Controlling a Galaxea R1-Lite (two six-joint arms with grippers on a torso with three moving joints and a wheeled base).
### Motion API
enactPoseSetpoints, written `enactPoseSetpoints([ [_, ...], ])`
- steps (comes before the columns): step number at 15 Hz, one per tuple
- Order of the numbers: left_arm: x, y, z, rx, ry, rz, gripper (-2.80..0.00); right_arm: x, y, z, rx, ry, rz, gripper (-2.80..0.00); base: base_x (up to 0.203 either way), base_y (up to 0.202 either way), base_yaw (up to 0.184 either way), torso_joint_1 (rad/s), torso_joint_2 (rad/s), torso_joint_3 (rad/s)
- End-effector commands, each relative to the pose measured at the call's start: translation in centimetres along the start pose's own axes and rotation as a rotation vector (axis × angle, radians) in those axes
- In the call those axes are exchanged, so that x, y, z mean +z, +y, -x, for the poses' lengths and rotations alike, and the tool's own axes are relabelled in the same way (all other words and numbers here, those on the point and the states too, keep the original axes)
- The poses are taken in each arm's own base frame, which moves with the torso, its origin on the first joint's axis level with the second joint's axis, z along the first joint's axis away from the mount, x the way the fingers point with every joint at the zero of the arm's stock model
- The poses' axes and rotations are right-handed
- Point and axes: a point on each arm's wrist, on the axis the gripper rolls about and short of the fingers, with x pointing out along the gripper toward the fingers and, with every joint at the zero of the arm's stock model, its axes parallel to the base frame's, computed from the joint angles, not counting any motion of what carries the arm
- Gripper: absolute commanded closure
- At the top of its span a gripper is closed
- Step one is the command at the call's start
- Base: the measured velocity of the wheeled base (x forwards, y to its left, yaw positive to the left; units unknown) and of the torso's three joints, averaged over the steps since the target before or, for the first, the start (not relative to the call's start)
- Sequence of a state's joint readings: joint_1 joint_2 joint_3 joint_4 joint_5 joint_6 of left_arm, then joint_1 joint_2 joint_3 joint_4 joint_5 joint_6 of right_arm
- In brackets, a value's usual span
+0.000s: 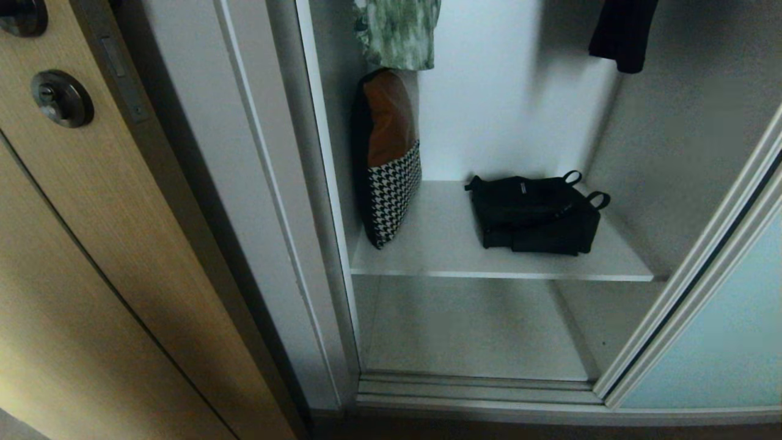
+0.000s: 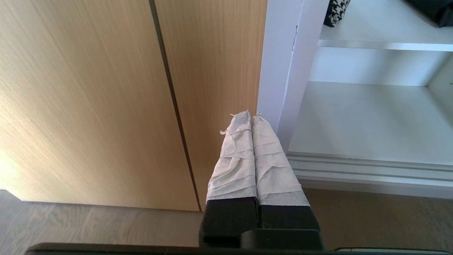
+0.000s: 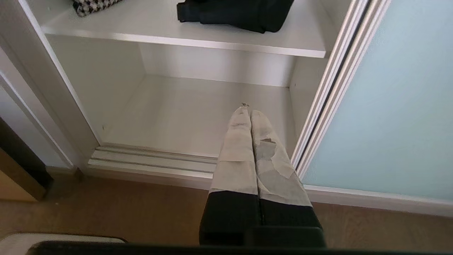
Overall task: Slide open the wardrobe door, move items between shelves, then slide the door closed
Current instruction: Place the bag on the lower shelf
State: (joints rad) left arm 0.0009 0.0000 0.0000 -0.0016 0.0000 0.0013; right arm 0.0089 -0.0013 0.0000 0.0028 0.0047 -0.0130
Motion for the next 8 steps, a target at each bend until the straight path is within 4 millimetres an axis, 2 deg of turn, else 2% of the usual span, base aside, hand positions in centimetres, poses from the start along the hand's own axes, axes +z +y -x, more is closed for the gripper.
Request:
enactPoseSetpoints([
  [1, 0.0, 0.0, -0.01, 0.001, 0.002, 0.0, 0.0, 0.01, 0.0, 0.01, 0.002, -0.003, 0.03, 0.0, 0.0, 0.0, 0.0, 0.0, 0.0, 0.0],
  [8, 0.0, 0.0, -0.01, -0.001, 0.002, 0.0, 0.0, -0.01, 0.02, 0.01, 0.006, -0.002, 0.061, 0.0, 0.0, 0.0, 0.0, 0.0, 0.0, 0.0],
])
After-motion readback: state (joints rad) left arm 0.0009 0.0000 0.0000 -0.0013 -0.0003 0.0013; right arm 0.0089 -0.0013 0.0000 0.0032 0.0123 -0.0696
